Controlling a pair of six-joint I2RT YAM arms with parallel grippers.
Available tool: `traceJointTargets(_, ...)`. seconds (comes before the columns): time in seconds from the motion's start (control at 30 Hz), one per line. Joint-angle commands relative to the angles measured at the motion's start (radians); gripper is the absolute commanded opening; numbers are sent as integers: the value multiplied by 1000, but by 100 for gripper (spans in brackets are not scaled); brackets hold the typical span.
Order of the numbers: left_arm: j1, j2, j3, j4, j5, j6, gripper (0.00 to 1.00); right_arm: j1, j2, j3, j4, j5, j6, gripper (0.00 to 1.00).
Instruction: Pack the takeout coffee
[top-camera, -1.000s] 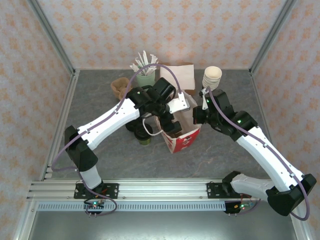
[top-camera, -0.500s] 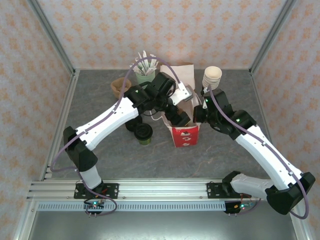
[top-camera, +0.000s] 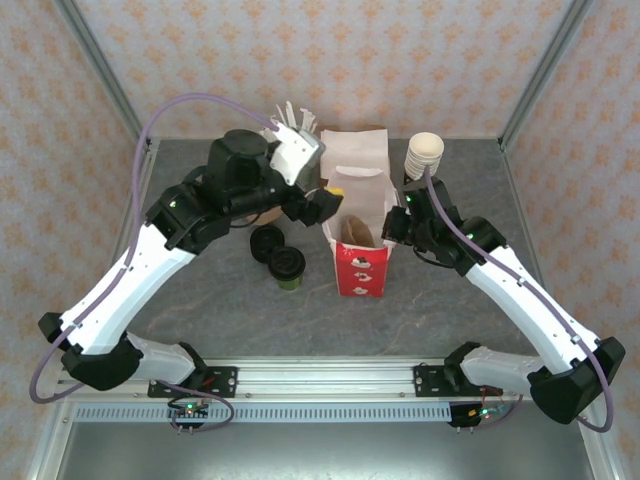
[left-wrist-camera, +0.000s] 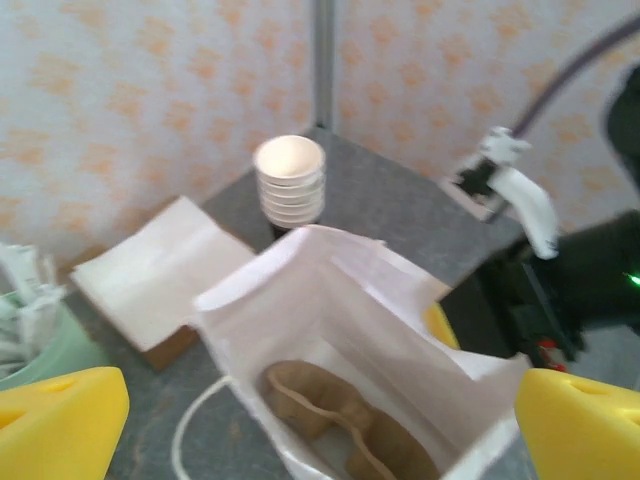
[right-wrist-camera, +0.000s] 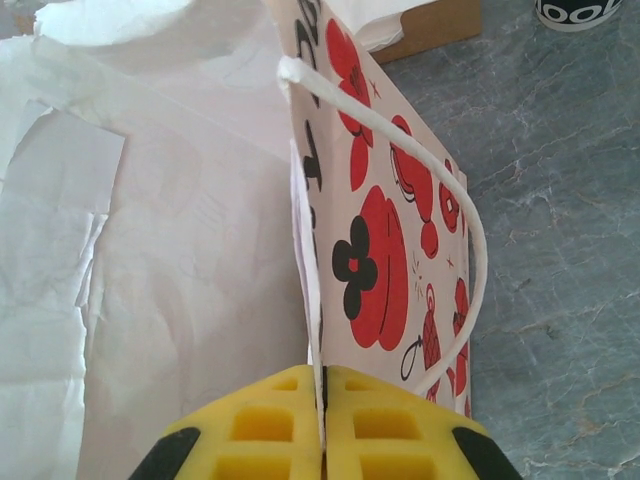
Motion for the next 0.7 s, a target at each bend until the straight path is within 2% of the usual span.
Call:
traceJointTargets(0.0,46,34,-74,47,-117,-50,100,-15,-22,33,-47,9,26,30)
traceJointTargets(0.1,114,28,-170,156,-153,-82,100,-39,-33,58,-99,39,-7,55)
traceJointTargets(0.2,180,24,-270,285,-172,-145,100,-110,-29,91,-110,-12,-64,67)
traceJointTargets(0.3,186,7,-361,400,-225,-123,100,-168,16,169,-134,10,-120,79)
traceJointTargets(0.37,193,8,-399,436,-263,-142,100,-216,65,229,-123,-25,-150,83)
traceJointTargets(0.47,206,19,-407,402,-306,-198,100,-290,204,385,-156,-119,-145,84)
traceJointTargets(0.6,226,-5,-422,358,-345,-264,100,-308,359,534,-200,-245,-189,83)
traceJointTargets(0.67,248,-17,-423,322,-345,-347,100,-309,395,535,-186,-290,-205,82)
